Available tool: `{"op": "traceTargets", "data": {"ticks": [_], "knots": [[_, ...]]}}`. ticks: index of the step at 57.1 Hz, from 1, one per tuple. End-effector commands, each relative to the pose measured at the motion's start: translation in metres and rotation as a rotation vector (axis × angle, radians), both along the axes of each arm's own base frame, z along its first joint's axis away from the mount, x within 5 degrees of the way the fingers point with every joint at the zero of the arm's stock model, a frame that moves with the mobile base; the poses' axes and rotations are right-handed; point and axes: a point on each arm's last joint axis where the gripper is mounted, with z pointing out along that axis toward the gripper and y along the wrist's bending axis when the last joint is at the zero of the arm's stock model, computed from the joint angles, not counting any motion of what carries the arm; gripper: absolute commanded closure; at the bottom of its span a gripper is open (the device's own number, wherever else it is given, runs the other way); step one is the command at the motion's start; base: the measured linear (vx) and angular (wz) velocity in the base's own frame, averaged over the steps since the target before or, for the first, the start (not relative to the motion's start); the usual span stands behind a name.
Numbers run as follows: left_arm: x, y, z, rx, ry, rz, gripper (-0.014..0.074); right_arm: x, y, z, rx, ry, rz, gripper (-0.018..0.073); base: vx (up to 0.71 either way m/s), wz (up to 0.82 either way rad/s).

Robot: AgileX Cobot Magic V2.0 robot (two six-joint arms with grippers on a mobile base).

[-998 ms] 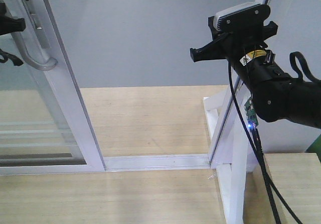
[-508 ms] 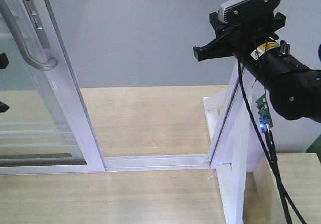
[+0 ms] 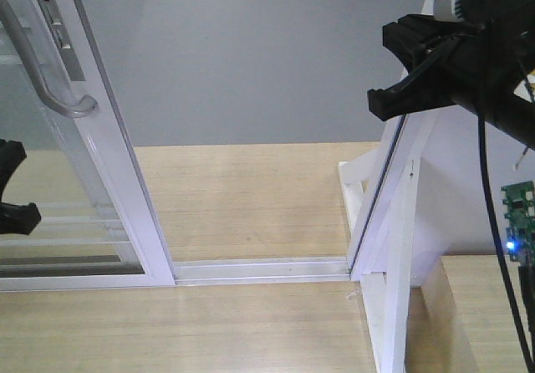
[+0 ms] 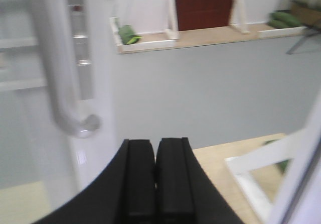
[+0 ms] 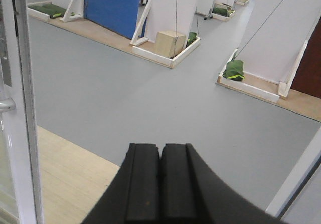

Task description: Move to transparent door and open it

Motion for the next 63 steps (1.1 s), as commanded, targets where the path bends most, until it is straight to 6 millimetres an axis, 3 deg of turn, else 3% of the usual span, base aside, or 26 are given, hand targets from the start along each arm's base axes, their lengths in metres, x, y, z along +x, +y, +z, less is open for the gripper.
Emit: {"op": "traceTargets", "data": {"ticks": [1, 11, 18, 24, 32, 49, 63], "knots": [[-0.009, -0.013, 0.013, -0.077, -0.082, -0.127, 0.0485, -0.016, -0.009, 0.012, 0.051, -0.108, -0.019, 0.0564, 0.00, 0.00], [-0.024, -0.025, 0.011, -0.120, -0.030, -0.265, 0.0490, -0.051, -0.026, -0.014, 0.064, -0.131, -0.033, 0.0562, 0.00, 0.00], [-0.034, -0.032, 0.007, -0.040, 0.008, -0.361, 0.0532, -0.075, -0.037, -0.032, 0.068, -0.135, -0.035, 0.0562, 0.00, 0.00], [-0.038, -0.033, 0.008, -0.044, 0.015, -0.371, 0.0602, -0.094, -0.046, -0.046, 0.088, -0.147, -0.040, 0.0562, 0.00, 0.00], [-0.042, -0.032, 0.012, -0.058, -0.013, -0.356, 0.0601, -0.110, -0.054, -0.061, 0.123, -0.148, -0.051, 0.0561, 0.00, 0.00], [-0.049, -0.030, 0.014, -0.123, -0.018, -0.312, 0.0597, -0.117, -0.056, -0.077, 0.107, -0.119, -0.047, 0.0558, 0.00, 0.00], [-0.063, -0.029, -0.019, -0.131, 0.036, -0.283, 0.0597, -0.118, -0.056, -0.086, 0.083, -0.080, -0.040, 0.0552, 0.00, 0.00]]}}
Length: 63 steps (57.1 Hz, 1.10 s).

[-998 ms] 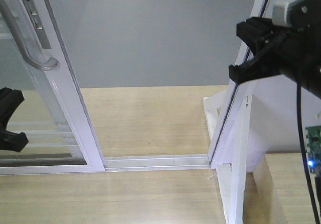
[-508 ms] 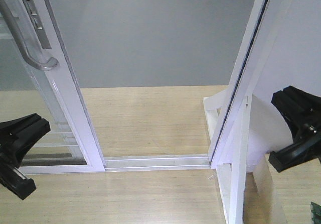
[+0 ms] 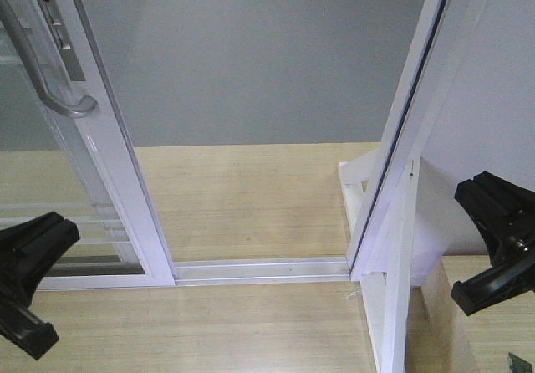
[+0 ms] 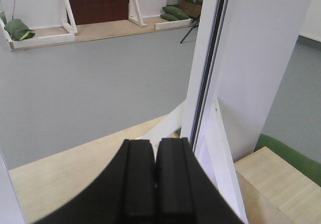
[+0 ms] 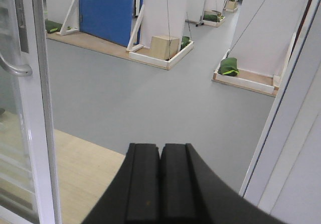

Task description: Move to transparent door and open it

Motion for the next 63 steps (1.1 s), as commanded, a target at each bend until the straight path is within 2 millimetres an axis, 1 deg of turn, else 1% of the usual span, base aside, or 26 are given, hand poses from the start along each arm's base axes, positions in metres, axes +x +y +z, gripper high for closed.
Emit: {"op": "traceTargets", "data": {"ticks": [1, 4, 8, 14, 21, 29, 43, 54, 59, 63], "knots": [[-0.001, 0.001, 0.000, -0.055, 0.000, 0.024, 0.0597, 0.002, -0.001, 0.008, 0.016, -0.069, -0.020, 0.0551, 0.00, 0.00], [-0.002, 0.002, -0.005, -0.050, 0.014, 0.047, 0.0597, 0.002, -0.003, 0.005, 0.036, -0.087, -0.033, 0.0551, 0.00, 0.00], [-0.002, 0.003, -0.005, -0.053, 0.016, 0.051, 0.0596, 0.002, -0.005, 0.007, 0.067, -0.134, -0.055, 0.0549, 0.00, 0.00], [-0.002, 0.002, -0.002, -0.111, 0.012, 0.052, 0.0596, 0.003, -0.006, 0.012, 0.087, -0.184, -0.070, 0.0548, 0.00, 0.00], [-0.002, 0.000, 0.004, -0.225, -0.003, 0.034, 0.0596, 0.003, -0.005, 0.010, 0.082, -0.163, -0.065, 0.0548, 0.00, 0.00], [-0.005, -0.005, 0.010, -0.292, -0.026, -0.031, 0.0596, 0.002, -0.005, 0.009, 0.076, -0.147, -0.060, 0.0548, 0.00, 0.00], [-0.011, -0.013, 0.014, -0.320, -0.051, -0.140, 0.0596, 0.002, -0.005, 0.009, 0.075, -0.148, -0.060, 0.0548, 0.00, 0.00], [-0.011, -0.013, 0.014, -0.316, -0.054, -0.144, 0.0596, 0.002, -0.005, 0.009, 0.075, -0.148, -0.060, 0.0548, 0.00, 0.00], [-0.011, -0.013, 0.014, -0.276, -0.080, -0.139, 0.0596, 0.002, -0.005, 0.009, 0.074, -0.147, -0.060, 0.0548, 0.00, 0.00], [-0.010, -0.012, 0.015, -0.288, -0.080, -0.132, 0.0596, 0.002, -0.005, 0.009, 0.074, -0.147, -0.060, 0.0548, 0.00, 0.00]]}}
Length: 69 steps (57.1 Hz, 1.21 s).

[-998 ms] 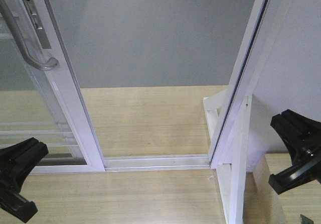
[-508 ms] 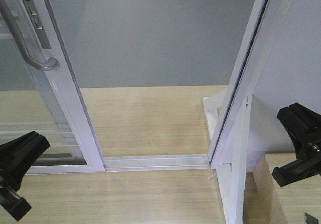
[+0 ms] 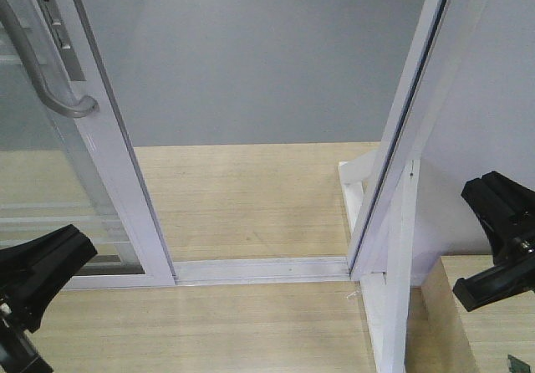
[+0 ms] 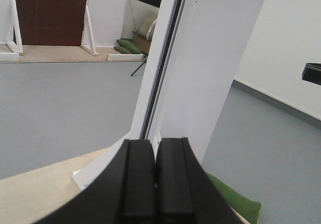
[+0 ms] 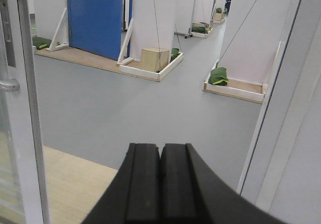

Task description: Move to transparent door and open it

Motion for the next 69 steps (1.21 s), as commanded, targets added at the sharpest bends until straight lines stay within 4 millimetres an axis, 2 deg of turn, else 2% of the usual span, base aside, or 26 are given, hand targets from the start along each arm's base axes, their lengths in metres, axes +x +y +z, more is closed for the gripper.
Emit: {"op": "traceTargets", "data": {"ticks": [1, 9, 15, 22, 27, 38, 47, 56, 69], "knots": [[0.002, 0.000, 0.014, -0.086, -0.040, 0.000, 0.0596, 0.003, -0.001, 0.017, 0.030, -0.093, -0.022, 0.0548, 0.00, 0.00], [0.004, 0.004, 0.020, -0.165, -0.064, 0.046, 0.0596, 0.003, -0.001, 0.017, 0.030, -0.093, -0.022, 0.0548, 0.00, 0.00], [0.006, 0.009, 0.030, -0.171, -0.211, 0.105, 0.0596, 0.003, -0.001, 0.017, 0.030, -0.094, -0.022, 0.0548, 0.00, 0.00], [0.007, 0.022, 0.045, -0.145, -0.437, 0.261, 0.0596, 0.003, -0.001, 0.017, 0.030, -0.094, -0.022, 0.0548, 0.00, 0.00], [0.009, 0.030, 0.049, -0.102, -0.506, 0.374, 0.0596, 0.003, -0.001, 0.017, 0.030, -0.094, -0.022, 0.0548, 0.00, 0.00], [0.016, 0.046, 0.043, -0.019, -0.452, 0.565, 0.0596, 0.003, -0.001, 0.017, 0.029, -0.093, -0.021, 0.0548, 0.00, 0.00], [0.021, 0.055, 0.029, 0.087, -0.308, 0.668, 0.0596, 0.003, -0.001, 0.017, 0.029, -0.093, -0.021, 0.0548, 0.00, 0.00], [0.023, 0.058, 0.013, 0.229, -0.166, 0.689, 0.0596, 0.003, -0.001, 0.017, 0.029, -0.093, -0.021, 0.0548, 0.00, 0.00], [0.020, 0.059, 0.009, 0.257, -0.125, 0.691, 0.0596, 0.003, -0.001, 0.017, 0.030, -0.094, -0.022, 0.0548, 0.00, 0.00]]}}
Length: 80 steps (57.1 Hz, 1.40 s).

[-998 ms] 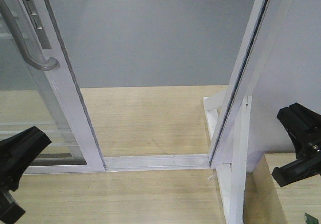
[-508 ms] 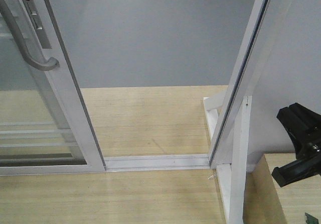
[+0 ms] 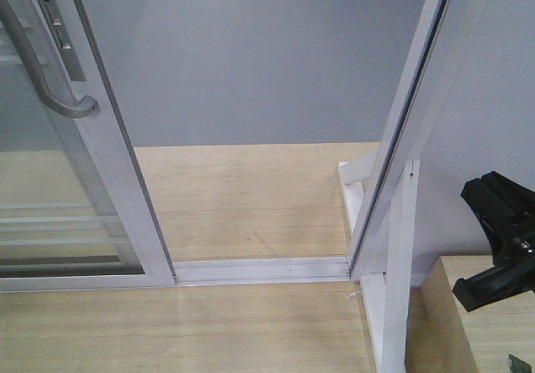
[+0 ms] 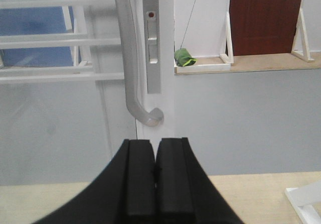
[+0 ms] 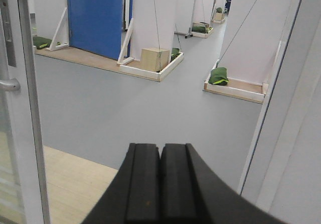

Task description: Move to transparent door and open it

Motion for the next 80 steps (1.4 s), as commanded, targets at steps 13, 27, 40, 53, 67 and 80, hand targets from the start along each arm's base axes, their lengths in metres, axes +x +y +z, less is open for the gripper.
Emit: {"op": "traceTargets", "data": {"ticks": [13, 27, 40, 53, 67, 80], "knots": [[-0.023, -0.004, -0.001, 0.016, -0.142, -0.034, 0.0596, 0.003, -0.001, 0.017, 0.030, -0.094, -0.022, 0.0548, 0.00, 0.00], [-0.043, -0.005, -0.019, 0.044, -0.165, -0.066, 0.0596, 0.003, -0.001, 0.017, 0.030, -0.095, -0.022, 0.0548, 0.00, 0.00], [-0.045, -0.004, -0.031, 0.033, -0.051, -0.051, 0.0596, 0.003, -0.001, 0.017, 0.030, -0.095, -0.022, 0.0548, 0.00, 0.00], [-0.045, -0.003, -0.032, 0.034, -0.037, -0.049, 0.0596, 0.003, -0.001, 0.015, 0.024, -0.079, -0.017, 0.0548, 0.00, 0.00], [-0.045, -0.003, -0.032, 0.034, -0.037, -0.049, 0.0596, 0.003, -0.001, 0.015, 0.025, -0.080, -0.018, 0.0548, 0.00, 0.00], [-0.045, -0.003, -0.032, 0.034, -0.037, -0.049, 0.0596, 0.003, -0.001, 0.015, 0.025, -0.080, -0.018, 0.0548, 0.00, 0.00]]}}
